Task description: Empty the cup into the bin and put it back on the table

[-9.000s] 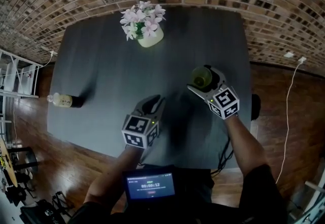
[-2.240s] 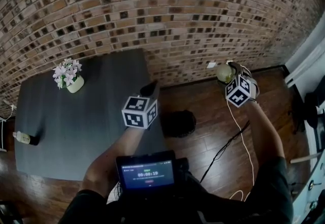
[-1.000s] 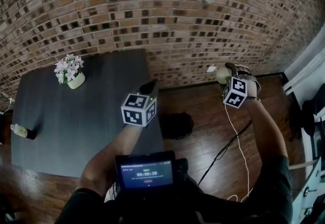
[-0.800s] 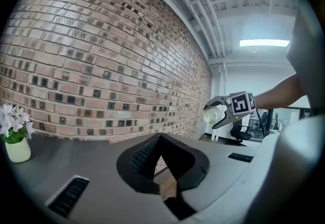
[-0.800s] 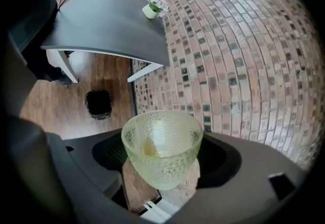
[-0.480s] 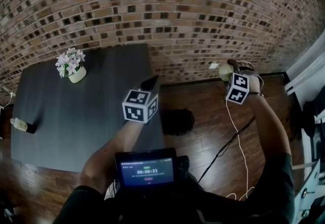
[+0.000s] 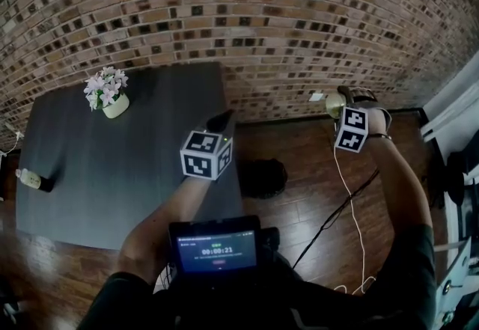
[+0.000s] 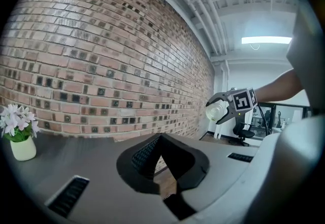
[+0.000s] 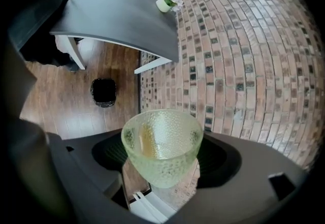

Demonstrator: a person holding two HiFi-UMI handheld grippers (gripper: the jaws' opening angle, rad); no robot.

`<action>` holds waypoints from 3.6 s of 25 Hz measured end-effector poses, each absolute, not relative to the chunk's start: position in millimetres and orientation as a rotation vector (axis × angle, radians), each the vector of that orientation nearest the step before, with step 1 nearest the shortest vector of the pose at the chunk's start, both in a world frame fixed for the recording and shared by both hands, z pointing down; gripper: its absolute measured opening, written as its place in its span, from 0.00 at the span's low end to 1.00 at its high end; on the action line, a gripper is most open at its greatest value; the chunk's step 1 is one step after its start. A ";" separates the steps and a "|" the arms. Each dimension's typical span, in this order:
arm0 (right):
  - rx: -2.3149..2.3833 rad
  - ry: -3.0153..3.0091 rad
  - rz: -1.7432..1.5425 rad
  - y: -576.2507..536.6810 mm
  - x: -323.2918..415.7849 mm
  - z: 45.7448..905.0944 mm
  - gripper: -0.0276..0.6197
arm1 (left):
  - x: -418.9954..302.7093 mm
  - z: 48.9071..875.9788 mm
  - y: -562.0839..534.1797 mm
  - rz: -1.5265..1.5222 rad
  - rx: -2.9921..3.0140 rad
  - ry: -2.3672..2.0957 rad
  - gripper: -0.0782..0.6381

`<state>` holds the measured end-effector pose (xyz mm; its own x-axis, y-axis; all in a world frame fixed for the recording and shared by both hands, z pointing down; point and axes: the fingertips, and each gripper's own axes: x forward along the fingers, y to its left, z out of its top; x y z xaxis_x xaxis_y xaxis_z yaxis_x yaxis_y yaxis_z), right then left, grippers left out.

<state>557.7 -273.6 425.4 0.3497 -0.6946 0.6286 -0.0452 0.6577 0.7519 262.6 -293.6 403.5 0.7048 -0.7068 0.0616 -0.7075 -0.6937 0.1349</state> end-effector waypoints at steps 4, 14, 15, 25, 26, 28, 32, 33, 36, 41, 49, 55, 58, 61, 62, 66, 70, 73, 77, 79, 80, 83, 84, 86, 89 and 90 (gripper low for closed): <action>0.747 -1.138 -0.490 -272.6 556.3 426.8 0.65 | 260.2 406.7 -293.3 0.043 2.768 -1.172 0.11; 0.640 -1.053 -0.555 -271.1 555.4 422.4 0.65 | 261.3 405.8 -290.0 0.028 2.745 -1.161 0.11; 0.635 -1.049 -0.556 -271.3 555.4 422.5 0.65 | 260.8 404.9 -290.1 0.020 2.740 -1.159 0.11; 0.565 -0.991 -0.589 -271.7 554.6 428.7 0.65 | 260.5 404.7 -290.0 0.005 2.737 -1.151 0.11; 0.559 -0.982 -0.595 -272.4 554.8 427.7 0.65 | 260.9 404.6 -290.1 0.006 2.737 -1.149 0.11; 0.552 -0.966 -0.608 -273.6 554.8 425.2 0.65 | 261.3 404.9 -289.9 0.008 2.733 -1.148 0.11; 0.547 -0.956 -0.615 -273.6 555.8 421.5 0.65 | 264.4 403.1 -286.3 0.005 2.738 -1.134 0.11; 0.546 -0.953 -0.614 -273.4 556.3 420.7 0.65 | 264.7 402.6 -286.0 0.006 2.740 -1.135 0.11; 0.542 -0.944 -0.620 -273.6 555.5 418.3 0.65 | 262.7 402.1 -287.1 0.011 2.741 -1.143 0.11; 0.529 -0.932 -0.621 -273.2 554.7 418.1 0.65 | 260.4 402.9 -287.1 0.012 2.739 -1.149 0.11; 0.540 -0.930 -0.605 -270.9 557.8 420.9 0.65 | 260.0 402.2 -283.7 0.019 2.748 -1.154 0.11; 0.529 -0.954 -0.615 -266.9 551.1 425.4 0.65 | 260.2 403.4 -281.2 0.027 2.754 -1.140 0.11; 0.538 -0.975 -0.617 -266.2 545.8 428.3 0.65 | 260.1 405.5 -280.0 0.031 2.751 -1.136 0.11; 0.555 -0.979 -0.598 -265.8 548.2 429.5 0.65 | 259.6 407.1 -279.4 0.036 2.750 -1.131 0.11; 0.560 -0.979 -0.589 -265.1 549.7 430.0 0.65 | 258.9 407.4 -279.2 0.036 2.750 -1.130 0.11; 0.605 -1.008 -0.559 -263.4 551.1 429.9 0.65 | 254.6 407.0 -280.3 0.030 2.748 -1.134 0.11; 0.685 -1.094 -0.520 -261.5 539.5 431.1 0.65 | 254.6 405.0 -276.2 0.056 2.788 -1.130 0.11; 0.795 -1.174 -0.443 -262.2 537.6 432.0 0.65 | 255.6 405.1 -272.1 0.052 2.792 -1.095 0.11; 0.902 -1.240 -0.348 -258.3 542.1 434.3 0.65 | 246.7 403.3 -269.1 0.071 2.809 -1.105 0.11; 0.933 -1.258 -0.318 -253.1 543.6 436.6 0.65 | 237.5 400.8 -269.5 0.068 2.812 -1.141 0.11; 0.950 -1.271 -0.300 -251.0 544.1 438.5 0.65 | 232.2 399.6 -270.0 0.063 2.807 -1.157 0.11; 1.044 -1.345 -0.218 -247.7 541.8 441.6 0.65 | 217.8 397.9 -269.6 0.052 2.794 -1.166 0.11; 1.080 -1.374 -0.188 -246.7 540.4 442.3 0.65 | 213.8 397.8 -268.6 0.052 2.792 -1.162 0.11; 1.134 -1.415 -0.136 -243.4 542.7 449.5 0.65 | 206.2 398.3 -265.9 0.061 2.790 -1.153 0.11; 1.224 -1.454 -0.098 -238.4 540.4 444.8 0.65 | 194.4 396.9 -262.8 0.073 2.790 -1.146 0.11; 1.255 -1.483 -0.082 -237.3 535.4 442.2 0.65 | 190.2 395.9 -262.4 0.073 2.789 -1.145 0.11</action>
<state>535.4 -237.3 442.2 0.2032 -0.7115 0.6727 -0.6329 0.4287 0.6447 190.2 -262.4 395.9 0.7119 -0.6962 0.0924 -0.7023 -0.7052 0.0975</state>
